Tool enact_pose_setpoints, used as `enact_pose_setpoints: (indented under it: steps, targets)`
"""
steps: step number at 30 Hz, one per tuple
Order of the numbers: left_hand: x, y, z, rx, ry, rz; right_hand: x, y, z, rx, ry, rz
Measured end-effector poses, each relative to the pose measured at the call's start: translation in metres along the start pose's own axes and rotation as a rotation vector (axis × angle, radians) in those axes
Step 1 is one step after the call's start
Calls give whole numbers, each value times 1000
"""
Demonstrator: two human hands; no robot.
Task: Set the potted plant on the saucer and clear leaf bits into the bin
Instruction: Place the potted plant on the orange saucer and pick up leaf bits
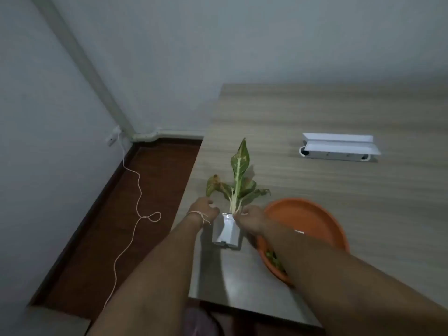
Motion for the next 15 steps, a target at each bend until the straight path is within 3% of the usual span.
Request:
enact_pose_setpoints:
  steps: [5,9,15]
  targets:
    - [39,-1,-26,57,180,62,-22,-17,-33,-68,-184,-36]
    - [55,-5,-43,112,357,-25,-29,-24,-39,-155,-251,-18]
    - [62,-5,-50,189,420,-118,-42,-31,-46,-97,-528,-83]
Point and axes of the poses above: each hand's wrist, its own y-axis away from the middle knuckle, its own z-axis out of the back of the hand, x = y × z, the point moved 6 cm from there along -y, towards the middle knuckle, and after that the axes turned 14 degrees about x, right-handed, at the moved point
